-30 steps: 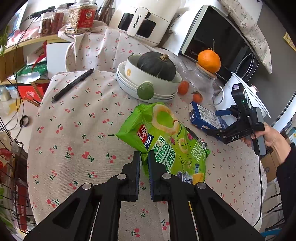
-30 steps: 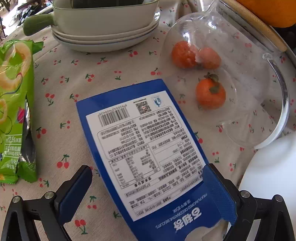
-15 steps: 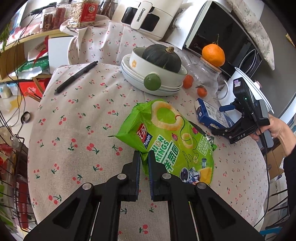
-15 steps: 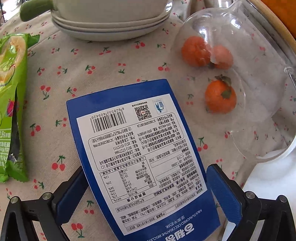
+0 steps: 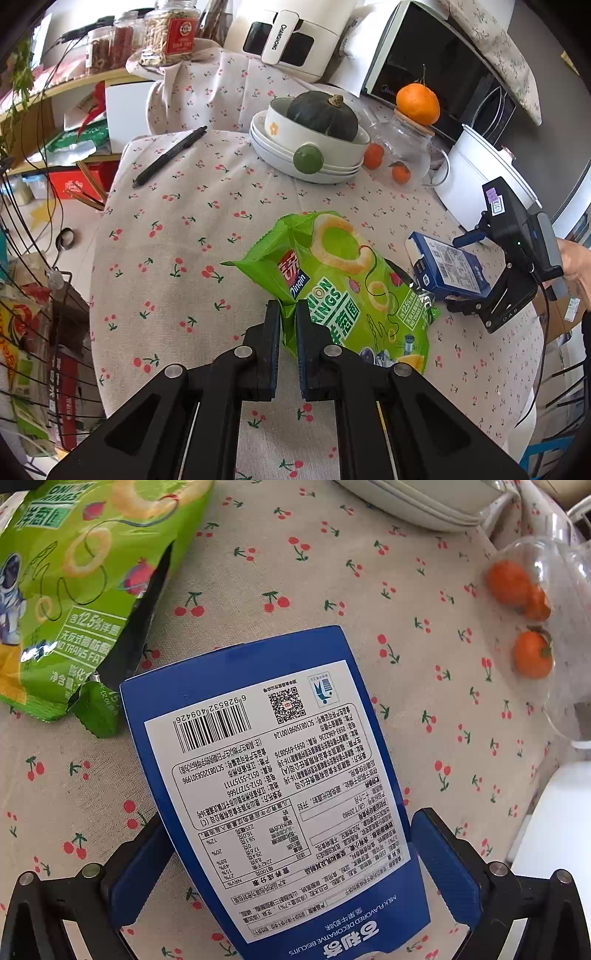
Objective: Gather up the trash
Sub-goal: 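Grasp the blue biscuit box with the right tool and lift it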
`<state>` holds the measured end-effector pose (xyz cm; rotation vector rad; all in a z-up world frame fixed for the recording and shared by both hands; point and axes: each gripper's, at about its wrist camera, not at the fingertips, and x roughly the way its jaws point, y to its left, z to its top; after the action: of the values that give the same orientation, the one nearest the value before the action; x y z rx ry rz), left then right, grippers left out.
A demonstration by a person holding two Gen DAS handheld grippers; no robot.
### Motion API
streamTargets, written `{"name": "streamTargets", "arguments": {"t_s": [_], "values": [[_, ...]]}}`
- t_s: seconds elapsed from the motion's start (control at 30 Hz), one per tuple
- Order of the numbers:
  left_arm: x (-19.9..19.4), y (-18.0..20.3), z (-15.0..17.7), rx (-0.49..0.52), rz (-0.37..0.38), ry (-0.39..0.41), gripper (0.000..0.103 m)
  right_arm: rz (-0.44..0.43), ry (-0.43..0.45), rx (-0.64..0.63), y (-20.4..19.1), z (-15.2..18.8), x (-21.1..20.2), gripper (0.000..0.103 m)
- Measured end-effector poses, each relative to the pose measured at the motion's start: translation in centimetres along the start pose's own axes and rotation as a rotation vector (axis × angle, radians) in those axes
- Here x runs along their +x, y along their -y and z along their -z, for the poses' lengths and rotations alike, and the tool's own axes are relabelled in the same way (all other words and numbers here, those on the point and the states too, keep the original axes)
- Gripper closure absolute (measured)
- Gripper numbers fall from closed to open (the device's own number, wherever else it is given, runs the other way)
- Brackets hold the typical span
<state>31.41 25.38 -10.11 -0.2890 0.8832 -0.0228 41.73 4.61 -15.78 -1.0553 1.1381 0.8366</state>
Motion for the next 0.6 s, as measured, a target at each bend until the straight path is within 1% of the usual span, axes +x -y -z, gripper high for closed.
{"name": "streamTargets", "arguments": {"t_s": [0.17, 0.23, 0.3, 0.37, 0.4, 0.43, 0.47, 0.5, 0.53, 0.57, 0.6], "values": [[-1.0, 0.4, 0.4, 0.017, -0.018, -0.007, 0.095, -0.006, -0.005, 0.039, 0.1, -0.7, 0.4, 0.0], [-1.6, 0.8, 0.4, 0.019, -0.015, -0.006, 0.095, -0.002, -0.002, 0.099, 0.8, -1.4, 0.7, 0.0], [-2.3, 1.5, 0.3, 0.029, -0.015, 0.001, 0.095, 0.007, -0.004, 0.168, 2.0, -1.1, 0.2, 0.001], [-3.3, 2.1, 0.2, 0.034, -0.009, 0.008, 0.095, 0.013, -0.006, 0.23, 2.0, -0.8, 0.0, 0.002], [-3.9, 2.5, 0.2, 0.035, -0.005, 0.012, 0.095, 0.015, -0.004, 0.24, 1.4, -0.4, -0.2, 0.003], [-4.4, 2.8, 0.3, 0.036, -0.002, 0.015, 0.095, 0.018, -0.004, 0.245, -0.1, 0.2, -0.7, 0.004], [-5.0, 3.2, 0.4, 0.039, 0.0, 0.017, 0.095, 0.028, 0.0, 0.25, -0.8, 0.6, -1.1, 0.012], [-5.5, 3.5, 0.6, 0.043, 0.003, 0.018, 0.095, 0.032, 0.021, 0.26, -1.2, 0.8, -1.7, 0.017], [-6.1, 3.9, 0.8, 0.043, 0.006, 0.021, 0.096, 0.021, 0.041, 0.3, -1.4, 1.2, -2.6, 0.028], [-6.6, 4.2, 1.1, 0.041, 0.013, 0.021, 0.096, 0.0, 0.056, 0.36, -1.0, 1.4, -2.9, 0.034], [-7.2, 4.4, 1.4, 0.039, 0.018, 0.02, 0.096, -0.055, 0.06, 0.416, -0.9, 1.9, -3.4, 0.051]]}}
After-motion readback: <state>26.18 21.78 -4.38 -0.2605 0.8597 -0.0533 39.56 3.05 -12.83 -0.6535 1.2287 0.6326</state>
